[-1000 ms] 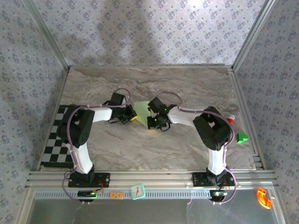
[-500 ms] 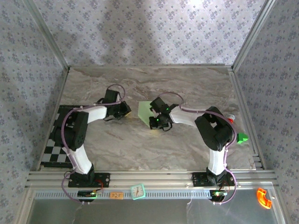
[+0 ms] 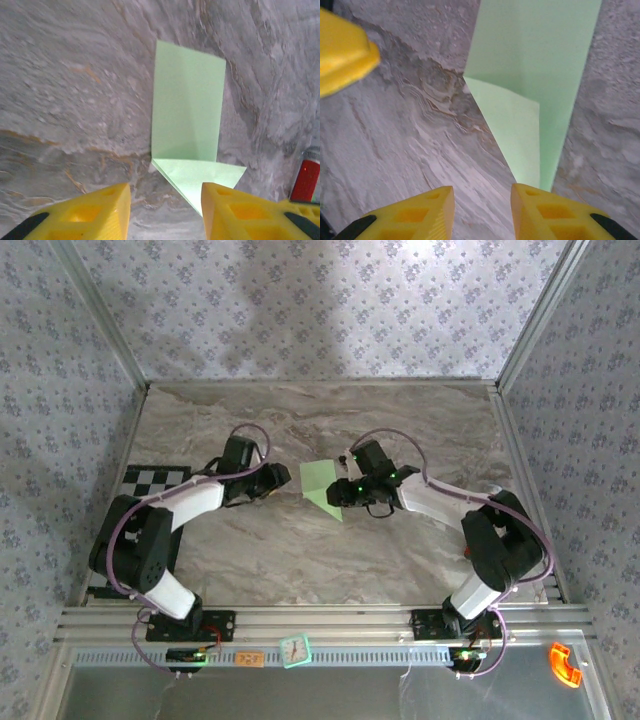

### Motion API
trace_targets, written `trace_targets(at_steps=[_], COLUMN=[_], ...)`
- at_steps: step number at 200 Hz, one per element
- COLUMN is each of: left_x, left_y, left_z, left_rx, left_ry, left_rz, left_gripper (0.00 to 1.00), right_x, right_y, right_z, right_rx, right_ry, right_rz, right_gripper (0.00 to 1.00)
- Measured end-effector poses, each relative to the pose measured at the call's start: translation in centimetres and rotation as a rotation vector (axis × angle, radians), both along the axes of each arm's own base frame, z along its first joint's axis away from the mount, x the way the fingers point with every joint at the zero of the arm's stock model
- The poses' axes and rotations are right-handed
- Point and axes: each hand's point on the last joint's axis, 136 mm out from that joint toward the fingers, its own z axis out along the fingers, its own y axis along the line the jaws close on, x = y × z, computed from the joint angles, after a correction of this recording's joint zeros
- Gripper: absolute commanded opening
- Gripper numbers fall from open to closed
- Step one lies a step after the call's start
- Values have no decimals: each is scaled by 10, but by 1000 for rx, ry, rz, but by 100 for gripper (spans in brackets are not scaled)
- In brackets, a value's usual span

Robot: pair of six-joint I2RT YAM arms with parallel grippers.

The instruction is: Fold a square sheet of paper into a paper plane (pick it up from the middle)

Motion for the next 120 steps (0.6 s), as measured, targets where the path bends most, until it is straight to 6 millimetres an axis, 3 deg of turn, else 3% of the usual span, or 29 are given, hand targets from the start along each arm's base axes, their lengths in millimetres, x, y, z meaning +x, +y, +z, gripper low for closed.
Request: trace_targets(at_steps=[59, 120], left_x=[-8, -17], left_y=[-31, -45], left_z=[-17, -41], left_rx=[-78, -97], left_ry=[61, 148], left_rz=[-64, -90], left_gripper=[49, 48], right_x=[10, 18], right_y=[0, -9], right_z=[-42, -61], right_rx=[-15, -34], right_ry=[100, 148], right_rz=[-66, -114], right_gripper=[36, 33])
